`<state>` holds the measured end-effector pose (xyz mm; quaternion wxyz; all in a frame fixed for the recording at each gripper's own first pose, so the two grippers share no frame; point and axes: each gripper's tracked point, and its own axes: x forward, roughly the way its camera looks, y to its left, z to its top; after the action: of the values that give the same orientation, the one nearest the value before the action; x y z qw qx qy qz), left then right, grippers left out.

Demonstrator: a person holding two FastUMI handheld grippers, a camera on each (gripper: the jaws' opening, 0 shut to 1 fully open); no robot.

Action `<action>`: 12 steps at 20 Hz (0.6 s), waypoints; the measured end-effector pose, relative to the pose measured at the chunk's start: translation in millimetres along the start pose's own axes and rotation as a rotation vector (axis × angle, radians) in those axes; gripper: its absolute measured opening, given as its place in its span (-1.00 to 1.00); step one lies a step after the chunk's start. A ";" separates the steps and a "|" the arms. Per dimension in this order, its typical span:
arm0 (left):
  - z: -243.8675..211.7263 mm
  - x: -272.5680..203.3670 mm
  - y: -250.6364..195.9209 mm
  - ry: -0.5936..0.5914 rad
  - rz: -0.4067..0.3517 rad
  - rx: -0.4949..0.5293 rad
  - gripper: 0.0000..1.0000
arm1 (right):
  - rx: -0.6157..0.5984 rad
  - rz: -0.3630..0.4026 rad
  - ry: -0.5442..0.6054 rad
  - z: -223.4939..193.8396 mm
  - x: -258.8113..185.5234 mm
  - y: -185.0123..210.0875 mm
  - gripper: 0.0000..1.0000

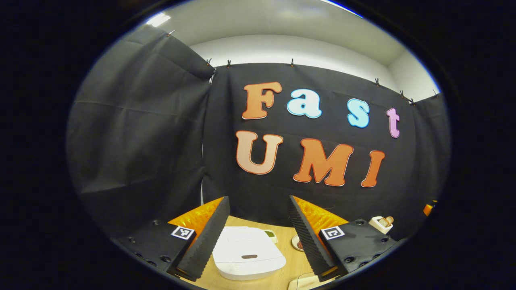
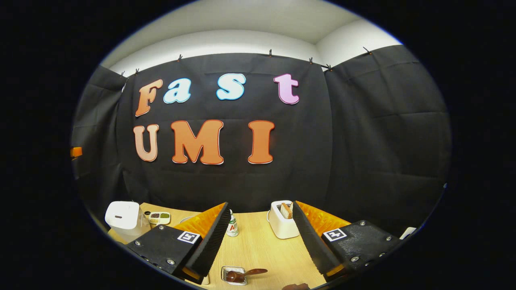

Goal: Close the left gripper, press the button to open the rice cooker; take a wooden spoon from the chopstick holder with the right hand, scoop a spoonful of rice and pour it into the rice cooker, then put the wooden spoon back into the chopstick holder.

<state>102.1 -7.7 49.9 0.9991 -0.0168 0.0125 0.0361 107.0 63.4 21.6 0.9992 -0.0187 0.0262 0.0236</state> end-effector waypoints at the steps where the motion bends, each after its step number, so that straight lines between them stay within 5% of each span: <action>1: 0.2 0.1 2.3 0.000 0.003 0.002 0.97 | 0.000 -0.002 -0.003 0.1 0.7 -0.3 0.91; 12: -2.1 5.1 15.3 0.009 -0.010 -0.004 0.96 | 0.007 -0.023 0.013 -6.6 0.4 4.1 0.90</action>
<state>106.1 7.8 47.2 0.9992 -0.0192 0.0170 0.0313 106.9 67.3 14.9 0.9993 -0.0155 0.0326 0.0121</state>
